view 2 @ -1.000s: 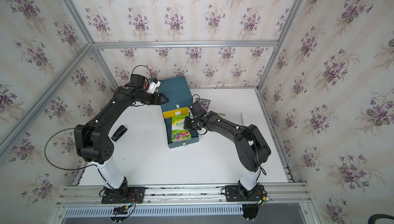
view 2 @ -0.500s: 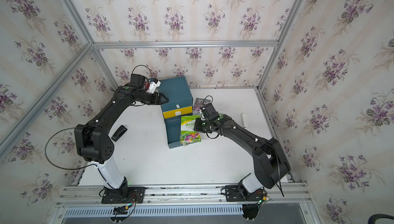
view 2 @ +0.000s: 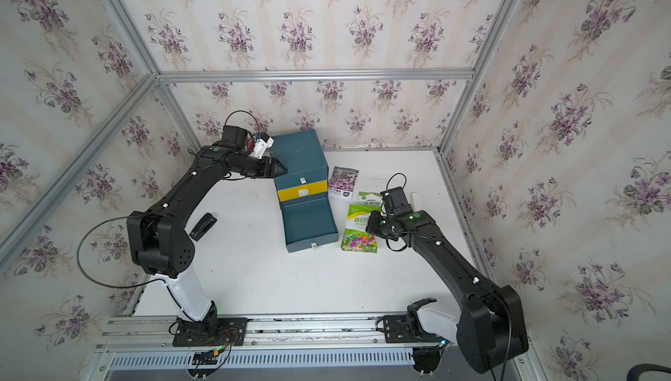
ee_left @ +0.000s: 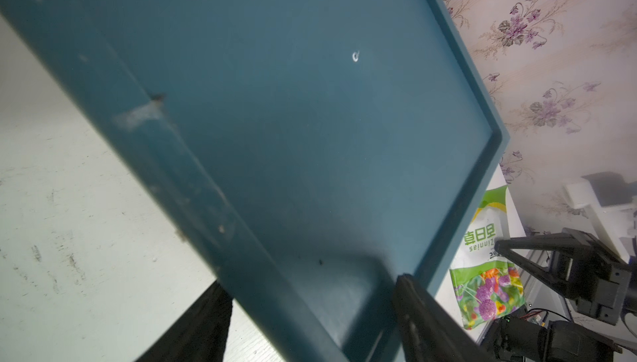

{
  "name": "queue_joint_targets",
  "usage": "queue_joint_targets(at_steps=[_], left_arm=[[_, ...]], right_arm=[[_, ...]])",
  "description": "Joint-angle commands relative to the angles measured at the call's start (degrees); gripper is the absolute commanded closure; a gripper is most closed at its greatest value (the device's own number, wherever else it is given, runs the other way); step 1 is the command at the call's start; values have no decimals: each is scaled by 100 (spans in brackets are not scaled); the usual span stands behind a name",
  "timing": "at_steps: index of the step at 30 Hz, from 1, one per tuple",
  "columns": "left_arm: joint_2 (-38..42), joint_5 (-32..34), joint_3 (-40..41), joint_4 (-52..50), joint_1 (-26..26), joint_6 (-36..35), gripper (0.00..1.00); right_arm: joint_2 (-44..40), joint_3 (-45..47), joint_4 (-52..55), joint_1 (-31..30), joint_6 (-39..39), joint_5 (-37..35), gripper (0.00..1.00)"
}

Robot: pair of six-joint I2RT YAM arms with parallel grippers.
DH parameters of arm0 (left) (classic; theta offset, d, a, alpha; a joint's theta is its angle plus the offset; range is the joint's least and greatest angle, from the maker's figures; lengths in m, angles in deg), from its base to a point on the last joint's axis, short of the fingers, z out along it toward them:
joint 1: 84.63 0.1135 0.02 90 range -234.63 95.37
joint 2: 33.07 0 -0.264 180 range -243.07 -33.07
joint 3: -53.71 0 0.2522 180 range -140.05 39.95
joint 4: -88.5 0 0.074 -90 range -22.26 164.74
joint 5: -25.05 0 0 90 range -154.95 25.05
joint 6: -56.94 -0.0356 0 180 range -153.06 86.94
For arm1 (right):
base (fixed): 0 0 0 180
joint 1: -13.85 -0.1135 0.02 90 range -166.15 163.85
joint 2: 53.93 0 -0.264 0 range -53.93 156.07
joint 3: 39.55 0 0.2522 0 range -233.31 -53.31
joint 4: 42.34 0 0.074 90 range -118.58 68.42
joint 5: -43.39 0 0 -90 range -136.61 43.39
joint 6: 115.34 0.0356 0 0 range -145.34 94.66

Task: Take the seed bags out of the drawer
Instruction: Place the seed packet at the center of the board.

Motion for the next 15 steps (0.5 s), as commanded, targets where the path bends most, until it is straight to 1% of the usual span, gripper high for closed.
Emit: queue_joint_targets(at_steps=[1,8,12,15], left_arm=[[-250,1089,119,-1645,-39,-381,24],[-265,1102,105,-1649,-39,-395,24],[-283,1088,109,-1658,-39,-390,24],[-286,1080,105,-1654,-38,-394,24]], right_arm=[[38,199,26,17,-185,-13,100],[312,729,-356,23,-240,14,100],[500,811,-401,34,-325,-49,100],[606,829,-384,34,-366,-122,97]])
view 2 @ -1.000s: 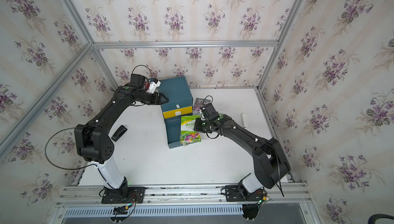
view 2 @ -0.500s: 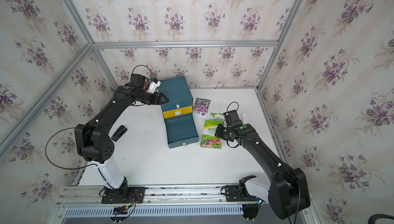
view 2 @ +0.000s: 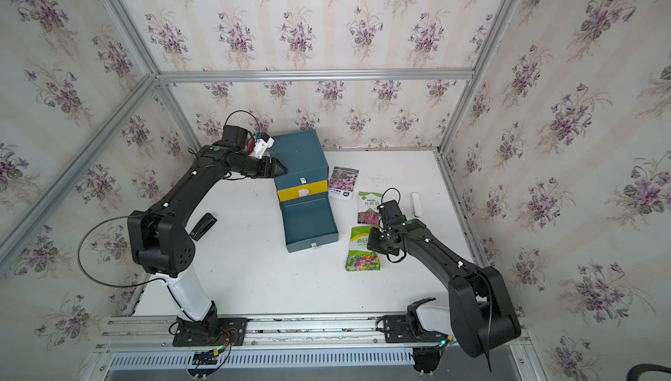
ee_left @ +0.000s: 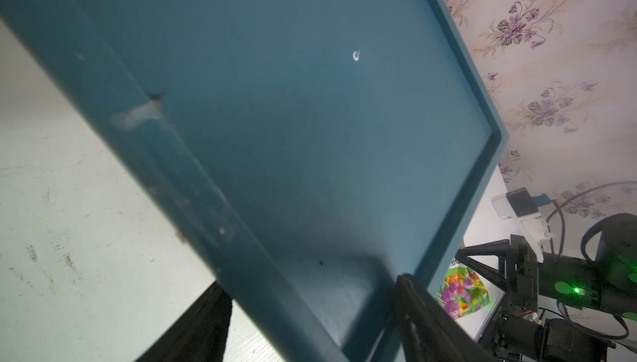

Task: Take the seed bags out of the drawer
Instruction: Place the seed packet at the center of the board.

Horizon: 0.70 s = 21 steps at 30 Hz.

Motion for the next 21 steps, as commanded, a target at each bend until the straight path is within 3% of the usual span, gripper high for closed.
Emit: queue_joint_targets(at_steps=[1,4,11,16,21], left_arm=[[-253,1113,133,-1613,-37,-396,24],[-260,1112,133,-1613,-39,-396,24],[-245,1117,147,-1619,-39,-399,24],[-245,1107,147,-1612,-39,-394,24],[-260,1097,147,-1607,-35,-395,24]], right_arm=[[81,33,-86,4,-100,-146,96],[130,88,-82,6,-85,-204,92],[114,49,76,8,-63,-483,70],[-219,-43,136,-59,-67,-411,65],[-541,-93,41,-567,76,-487,60]])
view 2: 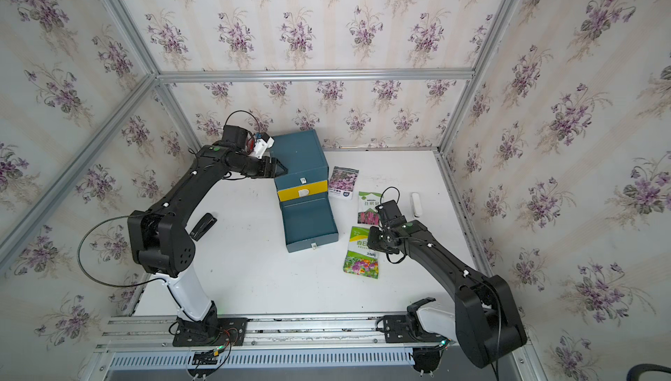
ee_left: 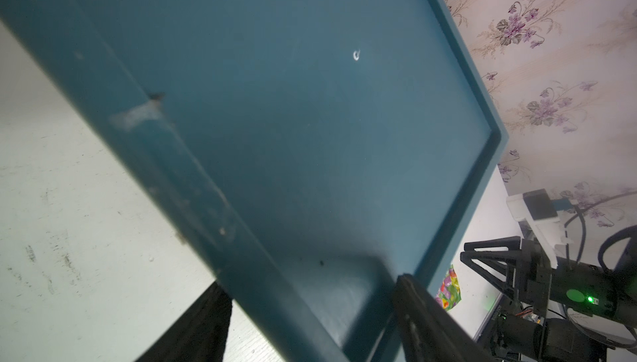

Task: Take the seed bags out of the drawer
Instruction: Place the seed packet at the center of the board.

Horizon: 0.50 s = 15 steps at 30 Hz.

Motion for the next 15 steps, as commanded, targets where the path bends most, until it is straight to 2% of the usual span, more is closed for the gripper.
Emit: queue_joint_targets(at_steps=[1,9,15], left_arm=[[-255,1106,151,-1597,-39,-398,24],[-261,1110,141,-1600,-39,-393,24],[-268,1115,132,-1610,-36,-395,24]], right_arm=[[-122,-36,-57,-311,131,-92,57],[-79,-21,-876,-1741,577,-268,26],[229,-9,-1657,-2590,736,-567,12]])
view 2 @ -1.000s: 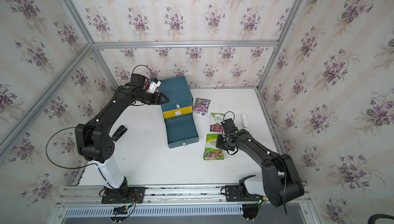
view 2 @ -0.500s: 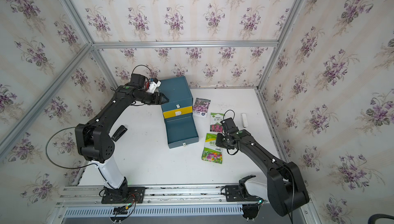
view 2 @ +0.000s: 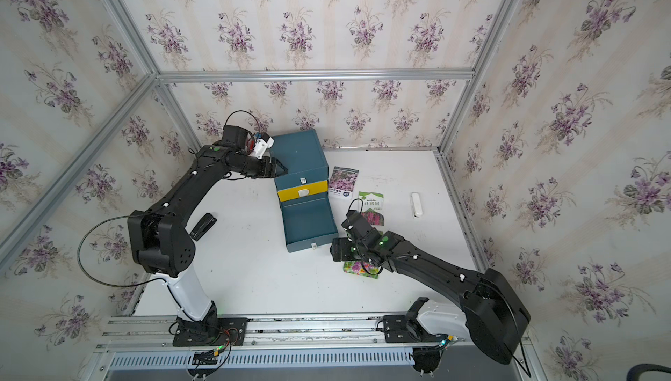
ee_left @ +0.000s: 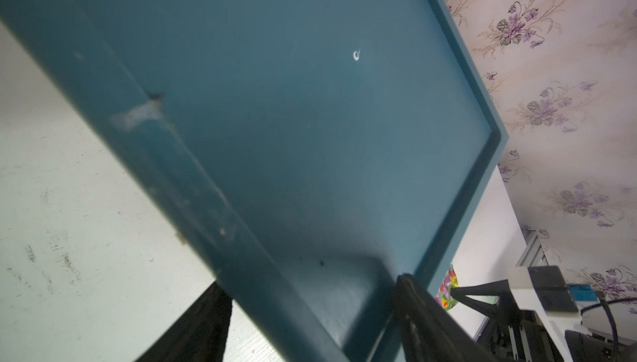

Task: Take the seed bags out of the drawer
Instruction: Place the seed packet at the center of the board, then close the drawer in the storage box.

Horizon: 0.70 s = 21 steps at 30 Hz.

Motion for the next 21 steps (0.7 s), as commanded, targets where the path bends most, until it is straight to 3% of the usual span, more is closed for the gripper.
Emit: queue_joint_targets(at_steps=[1,15,21], left_arm=[[-262,1125,136,-1606,-39,-399,24],[-278,1109,153,-1606,-38,-397,24],[-272,1108,162,-1621,-39,-395,24]], right_arm=[[184,2,-674,-334,123,-302,10],[1135,-74,-1946,-1177,-191,-1010,3],[1526,-61,-2579,-1213,-220,-1207,11]])
